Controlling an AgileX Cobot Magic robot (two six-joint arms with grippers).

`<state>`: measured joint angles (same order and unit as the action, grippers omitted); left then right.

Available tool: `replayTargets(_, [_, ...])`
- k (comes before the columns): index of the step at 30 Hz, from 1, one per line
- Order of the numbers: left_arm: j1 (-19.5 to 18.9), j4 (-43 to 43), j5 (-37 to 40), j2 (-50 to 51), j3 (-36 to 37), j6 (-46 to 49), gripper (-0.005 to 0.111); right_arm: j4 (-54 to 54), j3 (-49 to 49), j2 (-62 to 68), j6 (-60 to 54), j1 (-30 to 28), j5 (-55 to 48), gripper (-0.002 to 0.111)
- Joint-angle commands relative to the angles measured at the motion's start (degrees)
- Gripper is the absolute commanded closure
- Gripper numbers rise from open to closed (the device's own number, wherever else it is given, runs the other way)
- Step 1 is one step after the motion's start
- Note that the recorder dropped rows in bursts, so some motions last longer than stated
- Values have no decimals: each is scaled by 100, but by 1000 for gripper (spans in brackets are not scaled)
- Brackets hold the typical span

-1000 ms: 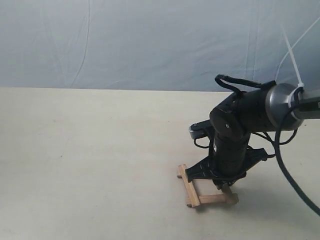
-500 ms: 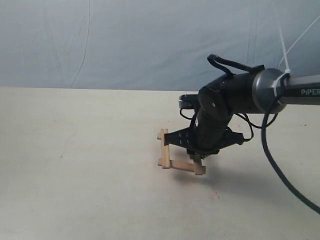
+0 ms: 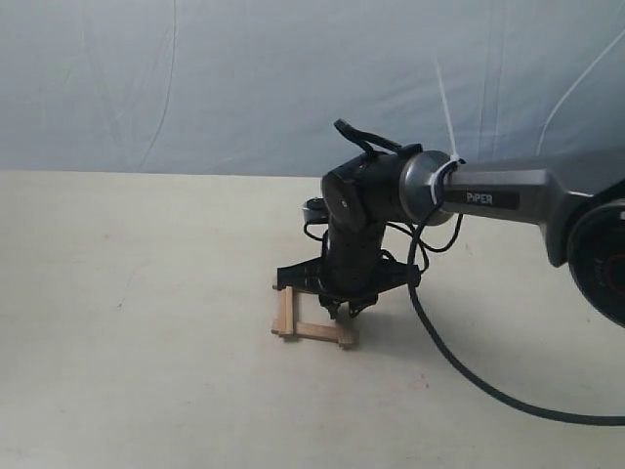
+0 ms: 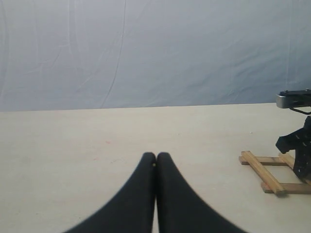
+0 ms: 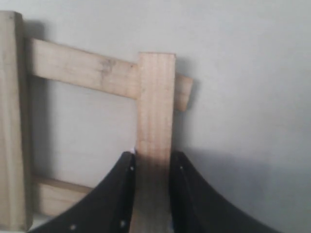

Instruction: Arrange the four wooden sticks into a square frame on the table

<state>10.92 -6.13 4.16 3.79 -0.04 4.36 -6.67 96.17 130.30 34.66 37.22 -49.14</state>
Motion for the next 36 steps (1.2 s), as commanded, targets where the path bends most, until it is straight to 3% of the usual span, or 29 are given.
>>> replayTargets(1, [-8, -19, -8, -37, 4, -36, 107, -51, 74, 51, -13, 2, -43, 109])
replayTargets(5, [-8, -19, -8, -37, 4, -36, 107, -51, 74, 51, -13, 2, -66, 105])
replayTargets(10, [-8, -19, -8, -37, 4, -36, 107, -105, 284, 51, -13, 2, -353, 50])
replayTargets(11, [-8, -19, -8, -37, 4, -36, 107, -164, 357, 25, -13, 2, -432, 43])
replayTargets(12, [-8, -19, -8, -37, 4, -36, 107, -220, 482, -58, -13, 2, -567, 43])
replayTargets(13, [-8, -19, -8, -37, 4, -36, 107, -235, 529, -116, -13, 2, -617, 47])
replayTargets(15, [-8, -19, -8, -37, 4, -36, 107, -433, 577, -314, -13, 2, -716, 72])
replayTargets(16, [-8, -19, -8, -37, 4, -36, 107, -522, 577, -431, -167, -29, -881, 98])
replayTargets(17, [-8, -19, -8, -37, 4, -36, 107, -499, 577, -477, -384, -54, -1011, 109])
replayTargets(19, [-8, -19, -8, -37, 4, -36, 107, -23, 463, -613, -1245, -289, -1452, 109])
replayTargets(22, [-8, -19, -8, -37, 4, -36, 107, 412, -432, -1082, -1911, -781, -1139, 109])
replayTargets(27, [-8, -19, -18, -37, 4, -36, 107, 756, -2967, -2674, -2962, -2193, 210, 109])
replayTargets(36, [-8, -19, -18, -37, 4, -36, 107, 524, -5103, -4916, -3123, -3386, 1922, 109])
